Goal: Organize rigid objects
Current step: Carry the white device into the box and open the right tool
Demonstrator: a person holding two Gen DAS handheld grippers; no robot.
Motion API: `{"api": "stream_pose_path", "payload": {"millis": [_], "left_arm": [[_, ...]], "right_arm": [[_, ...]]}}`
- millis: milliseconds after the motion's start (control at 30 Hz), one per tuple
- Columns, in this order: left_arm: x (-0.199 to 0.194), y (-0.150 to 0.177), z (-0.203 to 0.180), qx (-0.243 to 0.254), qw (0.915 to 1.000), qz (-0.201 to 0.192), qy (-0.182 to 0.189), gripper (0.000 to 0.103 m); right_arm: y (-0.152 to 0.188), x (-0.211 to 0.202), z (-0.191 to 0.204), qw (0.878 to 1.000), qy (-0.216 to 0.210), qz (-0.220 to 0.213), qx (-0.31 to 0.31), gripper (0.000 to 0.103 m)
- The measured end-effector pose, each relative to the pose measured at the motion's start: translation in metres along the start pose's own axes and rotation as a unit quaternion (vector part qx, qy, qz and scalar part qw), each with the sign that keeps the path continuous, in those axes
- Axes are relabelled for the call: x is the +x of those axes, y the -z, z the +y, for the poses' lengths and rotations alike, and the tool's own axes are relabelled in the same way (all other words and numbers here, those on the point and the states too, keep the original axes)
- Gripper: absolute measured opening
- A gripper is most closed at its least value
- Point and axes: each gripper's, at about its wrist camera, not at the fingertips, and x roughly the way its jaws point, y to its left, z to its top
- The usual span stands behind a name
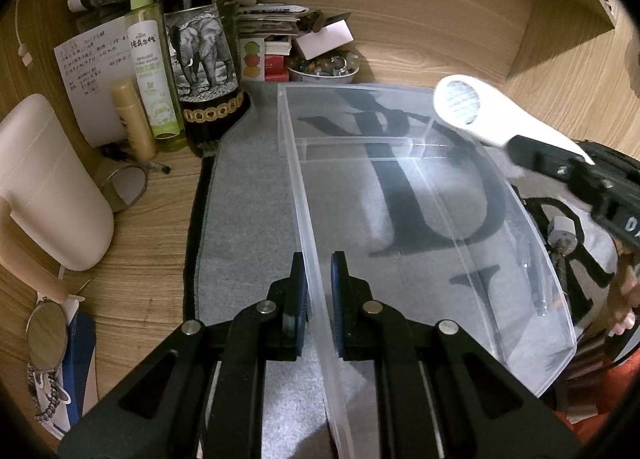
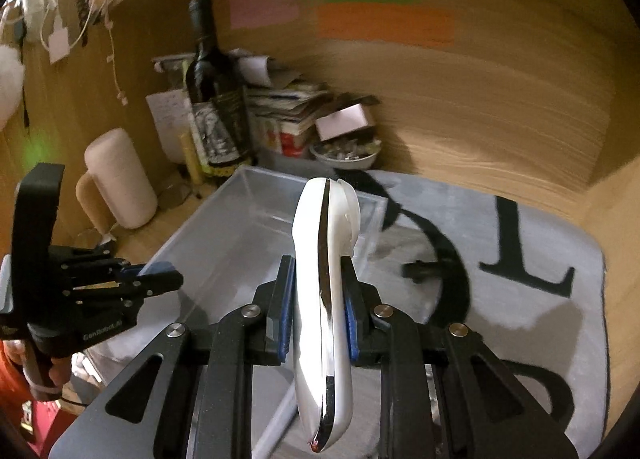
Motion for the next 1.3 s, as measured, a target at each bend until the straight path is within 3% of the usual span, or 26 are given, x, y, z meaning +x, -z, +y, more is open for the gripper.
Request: {"api": "stream_pose_path", "payload": {"millis": [333,833,1100,1200,1300], "left_arm": [[-0.001,0.002,0.001,0.004,1.0,-0.005,0.003,0.011],[-0.001,0.003,0.0,0.009,0.9999,-0.007,0.002,0.011],[-0.002,0.002,0.0,0.009,0.9999,-0.008,0.002,0.011],[-0.001,0.002,0.0,0.01,0.9999,-0.008,0.003,0.011],[-0.001,0.003,0.001,0.01,0.9999,-0.007,0.003,0.011]], "right_arm": [[-0.007,0.042,0.028,0.998,0.003,0.048,-0.051,0.019],[-0.003,0.081,0.039,0.987,-0.006,0.136,-0.086,0.019],[-0.002,0.076,0.04,0.987,0.003,0.126,-0.095,0.021],[-0.001,0.072,0.039,0.989,0.005,0.117,-0.092,0.028],[-0.002,0.062,0.036,0.991,0.009,0.099,-0.09,0.041]]}}
